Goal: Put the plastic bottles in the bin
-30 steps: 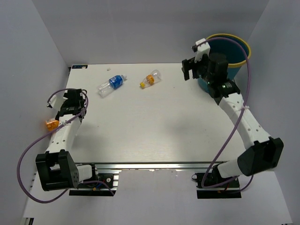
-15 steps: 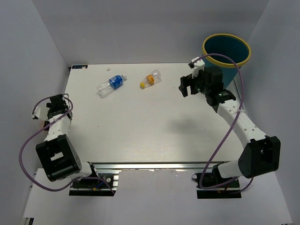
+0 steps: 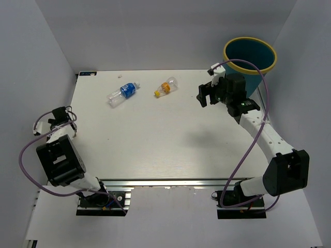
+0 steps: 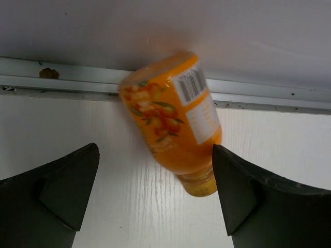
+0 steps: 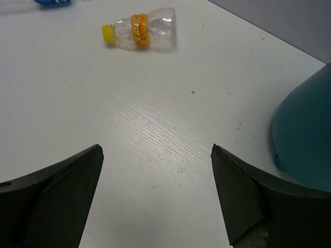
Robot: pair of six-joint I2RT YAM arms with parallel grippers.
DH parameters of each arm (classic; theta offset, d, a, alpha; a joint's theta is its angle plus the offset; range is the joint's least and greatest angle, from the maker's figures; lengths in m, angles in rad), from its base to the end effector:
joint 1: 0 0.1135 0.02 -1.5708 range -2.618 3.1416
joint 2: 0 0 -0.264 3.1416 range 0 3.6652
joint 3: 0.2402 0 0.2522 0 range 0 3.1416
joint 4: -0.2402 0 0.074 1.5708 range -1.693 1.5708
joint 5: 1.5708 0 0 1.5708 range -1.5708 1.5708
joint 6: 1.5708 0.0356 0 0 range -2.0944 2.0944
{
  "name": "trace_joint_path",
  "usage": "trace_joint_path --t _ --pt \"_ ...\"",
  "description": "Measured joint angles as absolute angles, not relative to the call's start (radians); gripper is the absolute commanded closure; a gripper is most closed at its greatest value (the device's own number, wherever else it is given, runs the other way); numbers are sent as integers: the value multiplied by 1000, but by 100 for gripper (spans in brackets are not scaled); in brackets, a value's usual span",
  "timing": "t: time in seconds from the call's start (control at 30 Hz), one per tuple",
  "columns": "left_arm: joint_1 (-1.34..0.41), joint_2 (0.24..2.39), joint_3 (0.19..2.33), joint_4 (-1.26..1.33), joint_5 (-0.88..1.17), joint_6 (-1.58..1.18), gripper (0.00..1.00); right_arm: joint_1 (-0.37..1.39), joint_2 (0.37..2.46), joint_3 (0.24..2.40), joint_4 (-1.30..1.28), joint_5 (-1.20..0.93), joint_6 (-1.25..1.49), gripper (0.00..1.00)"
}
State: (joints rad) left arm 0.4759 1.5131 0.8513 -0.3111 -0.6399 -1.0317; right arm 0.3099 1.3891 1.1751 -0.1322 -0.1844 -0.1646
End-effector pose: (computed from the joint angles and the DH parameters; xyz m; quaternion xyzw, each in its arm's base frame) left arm 0.2504 0.1530 0.1891 -0.6884 0.5980 0.2123 0.3513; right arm 0.3094 0.1059 0.3428 -0.2429 0.7796 0.1167 0.5653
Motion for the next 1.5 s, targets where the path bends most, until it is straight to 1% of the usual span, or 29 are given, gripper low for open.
trace_joint_path --t 0.17,0.37,0.47,0.5,0.57,0.6,0.63,0.67,0.7,0.73,0.8,0.83,0.9,1.0,1.1,1.2,1.27,1.37,1.5 --pt "489 1606 895 -305 -644 -1018 2 310 1340 1150 -110 -234 -165 11" --pt "489 1669 913 -288 -622 -1002 12 310 1260 1108 -61 -330 -160 11" --pt "489 1670 913 -285 -614 -995 23 310 1243 1095 -35 -369 -158 11" --pt "489 1670 914 -284 -610 -993 30 310 1240 1091 -27 -377 -157 11" --pt "489 1670 914 -282 -602 -984 36 310 1236 1084 -18 -392 -154 11" --pt "489 1668 914 -281 -595 -978 37 310 1235 1082 -17 -398 -150 11" --pt "489 1667 914 -277 -584 -972 42 310 1235 1082 -17 -401 -144 11" --pt "489 1663 913 -274 -570 -965 45 310 1235 1082 -15 -400 -136 11" --pt "489 1657 913 -271 -551 -955 47 310 1235 1082 -10 -397 -123 11" --pt "490 1649 910 -262 -529 -941 54 310 1235 1082 -2 -393 -109 11" --pt "488 1619 897 -234 -459 -908 61 310 1235 1077 18 -385 -82 10" --pt "486 1597 882 -202 -409 -885 66 310 1232 1068 34 -381 -65 11" --pt "464 1543 839 -127 -305 -833 66 310 1229 1045 59 -379 -30 11" --pt "337 1425 760 40 -53 -706 66 310 1228 1003 91 -395 36 11" --pt "124 1330 739 181 208 -553 63 310 1228 954 146 -445 117 11" --pt "-113 1250 739 258 402 -386 62 318 1231 912 195 -514 187 11" --pt "-234 1215 742 264 517 -282 62 337 1236 894 229 -570 228 11" --pt "-324 1204 743 264 654 -166 65 375 1245 873 289 -657 260 11" --pt "-392 1225 755 221 730 -53 66 429 1270 869 342 -719 279 11"
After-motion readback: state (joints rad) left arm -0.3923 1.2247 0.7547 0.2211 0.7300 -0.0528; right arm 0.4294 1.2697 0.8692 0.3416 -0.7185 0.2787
